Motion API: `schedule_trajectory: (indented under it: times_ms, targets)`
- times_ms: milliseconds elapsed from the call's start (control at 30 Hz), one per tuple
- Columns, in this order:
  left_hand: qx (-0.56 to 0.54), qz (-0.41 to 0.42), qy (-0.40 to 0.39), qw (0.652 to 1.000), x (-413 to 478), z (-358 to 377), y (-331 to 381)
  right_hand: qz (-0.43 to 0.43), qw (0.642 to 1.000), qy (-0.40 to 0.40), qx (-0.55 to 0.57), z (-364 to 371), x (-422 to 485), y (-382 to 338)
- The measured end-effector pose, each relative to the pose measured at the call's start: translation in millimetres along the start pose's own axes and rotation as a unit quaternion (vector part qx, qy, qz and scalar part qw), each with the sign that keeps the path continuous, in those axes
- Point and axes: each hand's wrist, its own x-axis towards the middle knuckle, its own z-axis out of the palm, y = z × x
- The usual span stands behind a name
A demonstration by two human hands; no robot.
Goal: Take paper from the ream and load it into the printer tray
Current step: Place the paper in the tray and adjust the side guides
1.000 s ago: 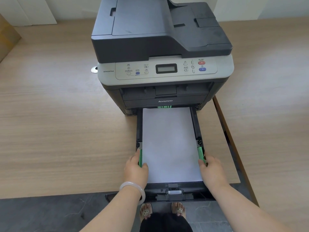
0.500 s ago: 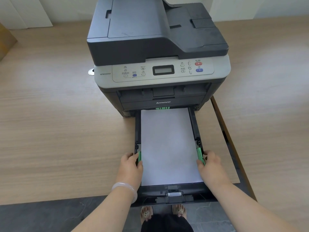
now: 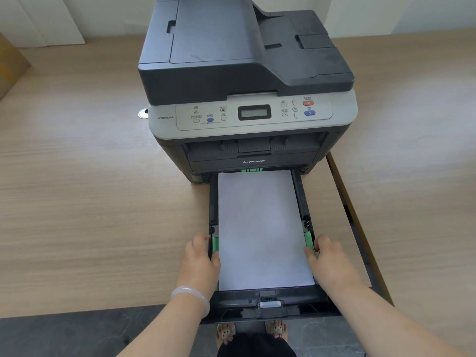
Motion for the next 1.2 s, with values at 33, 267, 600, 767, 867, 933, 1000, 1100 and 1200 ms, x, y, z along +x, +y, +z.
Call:
schedule_trajectory:
  times_ms: [33, 267, 600, 767, 867, 933, 1000, 1100, 1200]
  targets:
    - [0.003, -0.005, 0.000, 1.000, 2.4, -2.2, 0.8, 0.000, 1.000, -0.003, 0.000, -0.5, -0.1, 0.0]
    - [0.197, 0.029, -0.032, 0.979, 2.7, -14.3, 0.9, -0.005, 0.999, -0.001, -0.032, -0.3, -1.7, 2.5]
    - [0.231, 0.028, -0.059, 0.971, 3.3, -13.7, 10.7, -0.012, 0.992, -0.049, -0.118, -3.3, 1.5, 6.4]
    - [0.073, 0.010, -0.027, 0.997, -1.1, -15.4, 1.6, -0.011, 0.994, -0.041, -0.099, 0.6, -0.6, 8.8]
    - [0.050, 0.015, -0.025, 0.998, -7.8, -9.7, -1.3, -0.008, 0.996, -0.025, -0.088, 4.4, -4.5, 7.8]
    - [0.006, -0.019, -0.037, 0.999, -11.4, -4.0, 2.8, -0.006, 0.996, -0.018, -0.090, 6.7, -5.8, 7.5]
    - [-0.096, -0.084, -0.058, 0.990, -12.6, 0.4, 9.3, -0.009, 0.994, -0.029, -0.110, 8.8, -5.2, 8.6]
    - [-0.207, -0.128, -0.060, 0.968, -11.7, 4.6, 11.3, -0.008, 0.991, -0.043, -0.127, 11.4, -4.0, 8.1]
    - [-0.251, -0.156, -0.041, 0.955, -7.7, 6.0, 8.6, -0.018, 0.990, -0.028, -0.137, 12.6, -4.8, 5.7]
